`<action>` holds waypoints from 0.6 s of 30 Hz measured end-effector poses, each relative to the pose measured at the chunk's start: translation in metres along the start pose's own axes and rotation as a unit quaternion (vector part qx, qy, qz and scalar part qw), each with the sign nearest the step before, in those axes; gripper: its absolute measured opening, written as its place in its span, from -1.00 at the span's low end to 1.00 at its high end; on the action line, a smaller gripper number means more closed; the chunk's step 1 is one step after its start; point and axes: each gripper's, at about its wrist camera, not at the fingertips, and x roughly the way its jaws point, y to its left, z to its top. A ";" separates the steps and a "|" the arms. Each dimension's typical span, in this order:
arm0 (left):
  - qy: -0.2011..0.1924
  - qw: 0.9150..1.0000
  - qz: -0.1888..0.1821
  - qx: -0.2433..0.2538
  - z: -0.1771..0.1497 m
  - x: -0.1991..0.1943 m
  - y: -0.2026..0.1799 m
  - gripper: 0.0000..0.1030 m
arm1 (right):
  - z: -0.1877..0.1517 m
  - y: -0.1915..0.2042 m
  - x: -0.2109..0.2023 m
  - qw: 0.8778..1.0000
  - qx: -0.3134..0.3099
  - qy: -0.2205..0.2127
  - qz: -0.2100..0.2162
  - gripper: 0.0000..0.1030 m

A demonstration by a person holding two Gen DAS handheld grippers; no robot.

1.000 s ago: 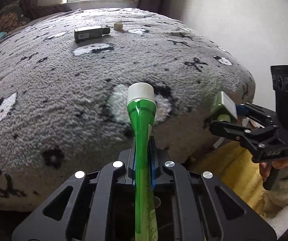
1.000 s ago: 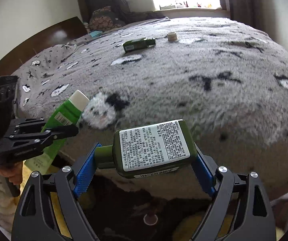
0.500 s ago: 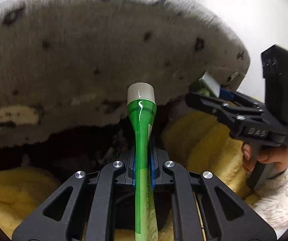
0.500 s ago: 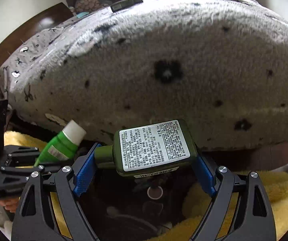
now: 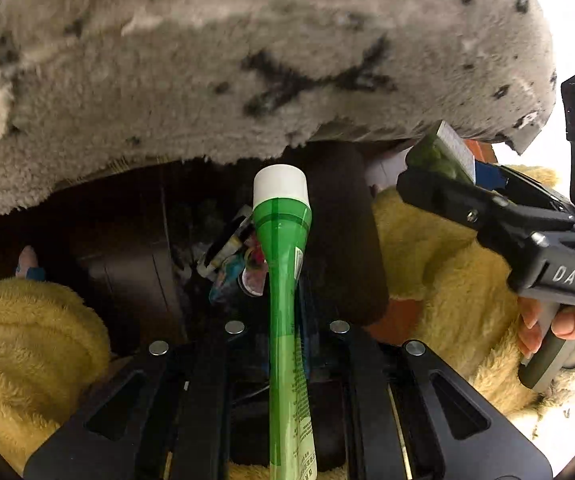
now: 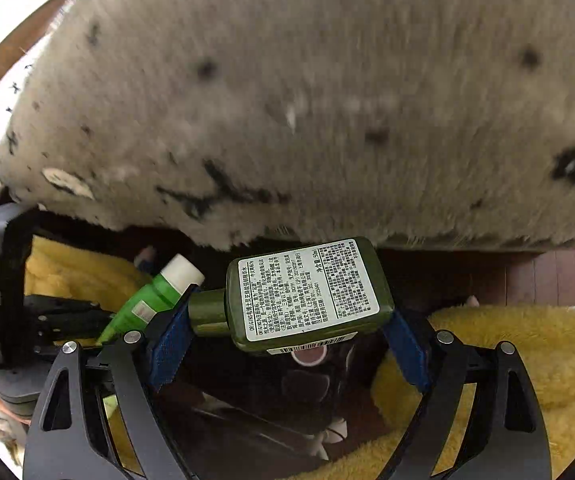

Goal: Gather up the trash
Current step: 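Lower the tube and bottle below the bed edge and release them into the bin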

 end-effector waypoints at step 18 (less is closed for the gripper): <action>0.010 1.000 0.024 -0.007 -0.003 0.005 0.003 -0.18 | 0.005 -0.014 0.004 0.999 0.033 0.001 0.000 0.86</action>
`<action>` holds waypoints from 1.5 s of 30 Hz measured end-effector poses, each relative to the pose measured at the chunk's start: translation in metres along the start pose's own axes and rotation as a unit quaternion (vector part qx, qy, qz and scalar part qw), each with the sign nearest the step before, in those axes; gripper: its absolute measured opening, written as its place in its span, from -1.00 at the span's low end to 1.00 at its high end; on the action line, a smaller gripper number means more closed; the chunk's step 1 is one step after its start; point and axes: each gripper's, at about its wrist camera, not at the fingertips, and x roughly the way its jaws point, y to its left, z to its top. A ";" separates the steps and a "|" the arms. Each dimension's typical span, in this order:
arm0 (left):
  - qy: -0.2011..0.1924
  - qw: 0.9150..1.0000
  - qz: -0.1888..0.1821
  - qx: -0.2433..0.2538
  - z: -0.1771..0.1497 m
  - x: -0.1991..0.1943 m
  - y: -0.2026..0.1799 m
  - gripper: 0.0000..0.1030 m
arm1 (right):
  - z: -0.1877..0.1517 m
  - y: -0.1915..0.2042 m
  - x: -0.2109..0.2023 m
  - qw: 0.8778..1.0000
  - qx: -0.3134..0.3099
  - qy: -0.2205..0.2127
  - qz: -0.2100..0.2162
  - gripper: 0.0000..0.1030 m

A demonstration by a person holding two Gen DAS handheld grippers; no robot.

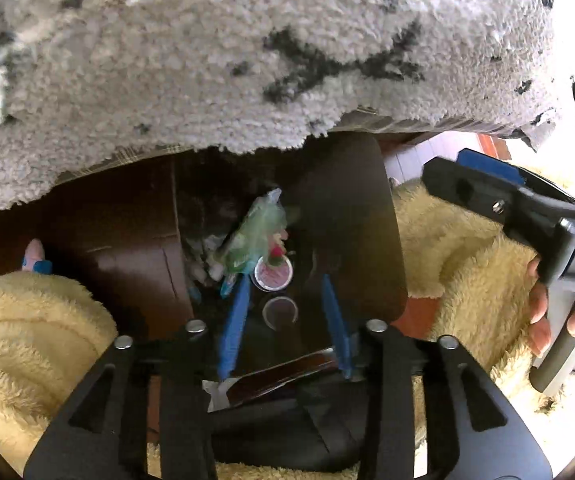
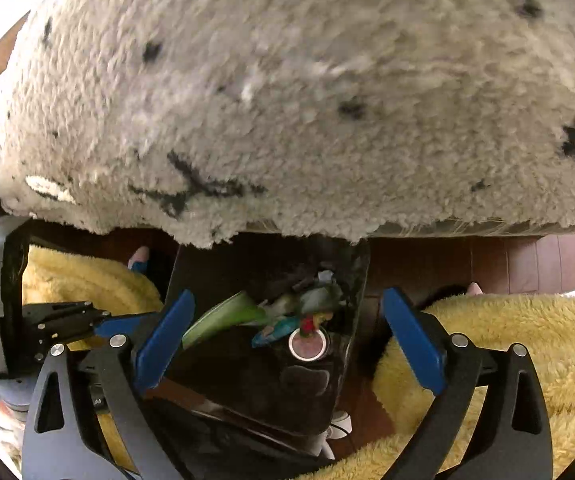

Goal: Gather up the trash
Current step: 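Lower the tube and bottle below the bed edge and release them into the bin, then grasp the white tape roll with the right tool while the left tool grasps the small olive-green bottle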

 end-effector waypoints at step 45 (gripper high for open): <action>-0.265 0.952 0.147 0.035 0.311 -0.200 0.011 0.73 | 0.420 0.020 -0.065 0.976 -0.028 -0.204 -0.072 0.59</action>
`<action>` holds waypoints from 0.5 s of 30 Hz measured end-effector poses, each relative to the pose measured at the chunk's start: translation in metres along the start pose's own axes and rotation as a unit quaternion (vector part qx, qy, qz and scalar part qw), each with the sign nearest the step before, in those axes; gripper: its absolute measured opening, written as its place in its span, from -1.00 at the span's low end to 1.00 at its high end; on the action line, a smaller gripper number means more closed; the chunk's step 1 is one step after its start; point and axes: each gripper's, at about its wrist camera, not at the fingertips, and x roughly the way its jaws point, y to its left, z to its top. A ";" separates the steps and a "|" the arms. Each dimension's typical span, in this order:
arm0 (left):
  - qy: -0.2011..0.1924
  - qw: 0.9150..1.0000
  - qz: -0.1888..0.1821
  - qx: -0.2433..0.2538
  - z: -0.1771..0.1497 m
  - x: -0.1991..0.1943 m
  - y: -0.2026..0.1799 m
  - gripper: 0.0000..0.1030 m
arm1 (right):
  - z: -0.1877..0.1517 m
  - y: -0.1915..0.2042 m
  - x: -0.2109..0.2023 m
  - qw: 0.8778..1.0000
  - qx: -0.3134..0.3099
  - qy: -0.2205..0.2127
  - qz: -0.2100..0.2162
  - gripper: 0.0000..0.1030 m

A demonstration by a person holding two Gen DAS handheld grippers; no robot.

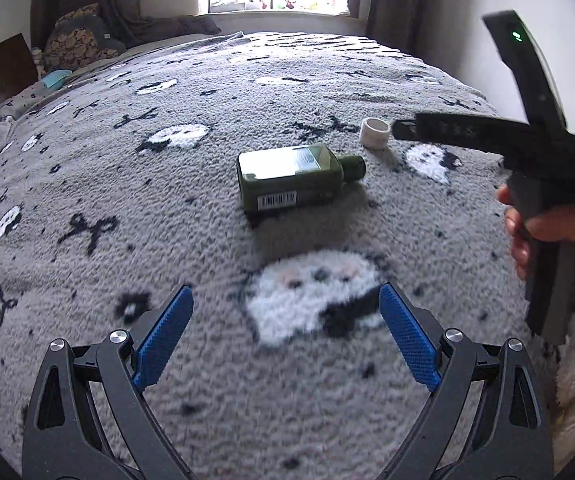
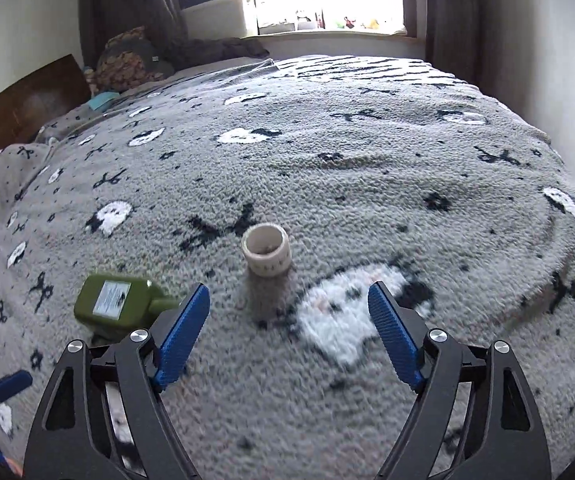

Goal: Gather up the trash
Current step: 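Grasp the white tape roll with the right tool while the left tool grasps the small olive-green bottle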

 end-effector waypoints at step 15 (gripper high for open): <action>0.000 1.000 -0.012 -0.019 0.047 0.046 -0.011 0.83 | 0.023 0.001 0.058 0.999 -0.005 0.047 -0.014 -0.34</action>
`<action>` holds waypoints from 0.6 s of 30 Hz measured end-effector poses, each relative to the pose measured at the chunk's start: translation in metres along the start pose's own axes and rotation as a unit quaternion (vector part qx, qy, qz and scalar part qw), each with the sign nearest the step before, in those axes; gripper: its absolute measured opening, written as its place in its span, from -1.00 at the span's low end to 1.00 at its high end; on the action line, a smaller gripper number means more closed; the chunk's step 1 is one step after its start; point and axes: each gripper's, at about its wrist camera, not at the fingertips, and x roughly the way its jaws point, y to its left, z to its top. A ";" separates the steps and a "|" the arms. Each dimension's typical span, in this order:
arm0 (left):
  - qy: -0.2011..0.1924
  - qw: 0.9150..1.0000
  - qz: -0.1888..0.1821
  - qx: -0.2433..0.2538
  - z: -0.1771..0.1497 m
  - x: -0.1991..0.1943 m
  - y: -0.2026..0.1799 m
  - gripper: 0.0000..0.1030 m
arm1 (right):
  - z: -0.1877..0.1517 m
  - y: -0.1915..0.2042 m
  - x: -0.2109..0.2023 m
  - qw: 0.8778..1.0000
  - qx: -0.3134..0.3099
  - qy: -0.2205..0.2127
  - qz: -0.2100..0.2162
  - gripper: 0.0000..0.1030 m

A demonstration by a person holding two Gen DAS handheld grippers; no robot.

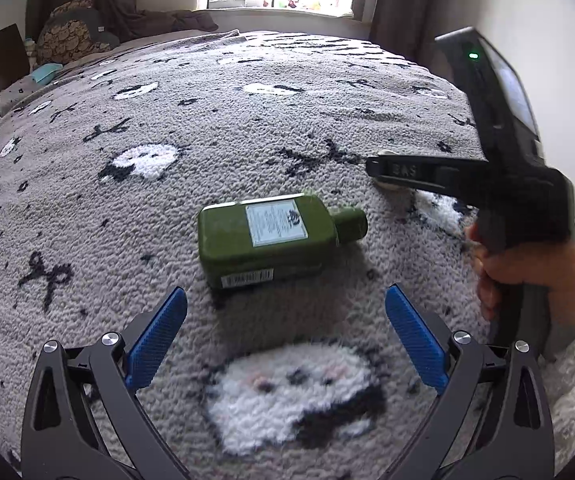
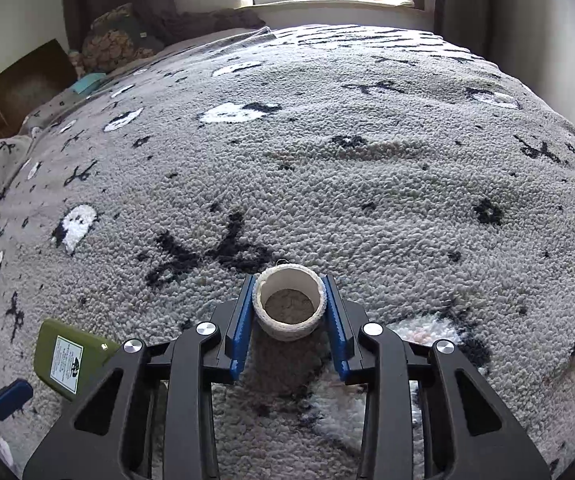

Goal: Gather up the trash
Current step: 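Grasp the white tape roll with the right tool while the left tool grasps the small olive-green bottle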

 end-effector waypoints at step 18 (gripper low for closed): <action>0.048 0.998 0.029 -0.017 0.033 0.066 -0.009 0.84 | -0.002 -0.067 -0.080 0.998 0.006 -0.047 0.028 -0.35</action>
